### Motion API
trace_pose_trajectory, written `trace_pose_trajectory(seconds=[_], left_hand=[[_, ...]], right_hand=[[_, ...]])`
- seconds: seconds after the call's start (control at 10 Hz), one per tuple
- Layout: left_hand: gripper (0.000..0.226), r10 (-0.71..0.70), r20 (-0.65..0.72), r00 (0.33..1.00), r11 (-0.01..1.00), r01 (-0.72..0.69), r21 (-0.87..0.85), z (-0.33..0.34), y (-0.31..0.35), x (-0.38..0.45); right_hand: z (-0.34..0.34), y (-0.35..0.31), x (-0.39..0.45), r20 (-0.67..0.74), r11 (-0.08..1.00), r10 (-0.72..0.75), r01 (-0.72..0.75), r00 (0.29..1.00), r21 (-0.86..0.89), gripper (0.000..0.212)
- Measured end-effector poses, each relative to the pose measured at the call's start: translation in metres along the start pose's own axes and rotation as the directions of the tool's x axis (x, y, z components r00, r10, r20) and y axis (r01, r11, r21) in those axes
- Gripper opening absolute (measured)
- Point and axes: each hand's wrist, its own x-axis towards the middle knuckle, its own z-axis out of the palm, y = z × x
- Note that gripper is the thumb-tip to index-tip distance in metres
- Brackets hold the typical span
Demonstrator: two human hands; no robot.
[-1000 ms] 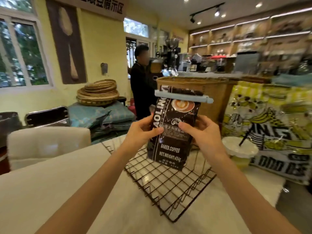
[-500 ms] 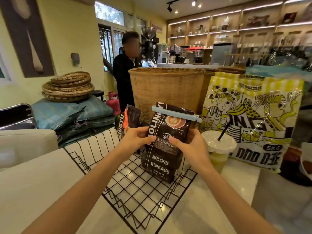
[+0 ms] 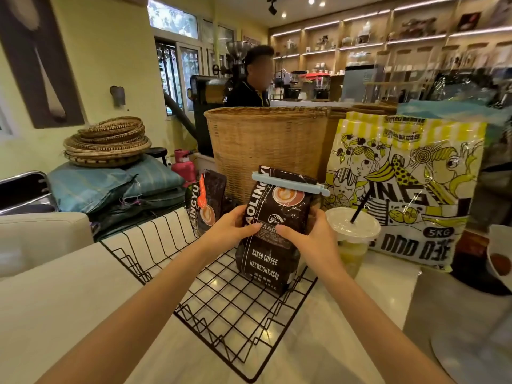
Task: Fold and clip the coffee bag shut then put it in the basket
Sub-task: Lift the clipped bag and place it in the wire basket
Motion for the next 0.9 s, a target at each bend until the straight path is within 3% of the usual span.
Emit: trace_pose_trajectory(seconds=[0.3, 0.5, 0.6, 0.7, 0.9], left_hand=[[0.059, -0.012, -0.007, 1.000, 0.993, 0.013, 0.116, 0.004, 0.001, -0.004], [0.074, -0.011, -0.053, 0.999, 0.970, 0.024, 0.243, 0.004, 0.005, -0.016], [0.074, 0.081, -0.181, 0.980, 0.946, -0.018, 0.324, -0.002, 0.016, -0.032], [0.064, 0.209, -0.303, 0.930, 0.924, -0.086, 0.372, -0.015, 0.032, -0.063], [0.032, 0.359, -0.522, 0.774, 0.909, -0.163, 0.382, -0.058, 0.062, -0.148]], right_hand=[[-0.001, -0.002, -0.006, -0.006, 1.000, -0.028, 0.028, 1.000, -0.003, 0.071], [0.001, -0.014, -0.027, -0.251, 0.990, -0.137, 0.123, 0.958, -0.069, 0.059], [0.009, -0.032, -0.037, -0.177, 0.980, -0.198, 0.195, 0.964, -0.036, 0.046], [0.019, -0.059, -0.050, -0.049, 0.958, -0.251, 0.255, 0.967, 0.134, 0.035], [0.052, -0.120, -0.090, 0.078, 0.830, -0.488, 0.434, 0.869, 0.351, 0.007]])
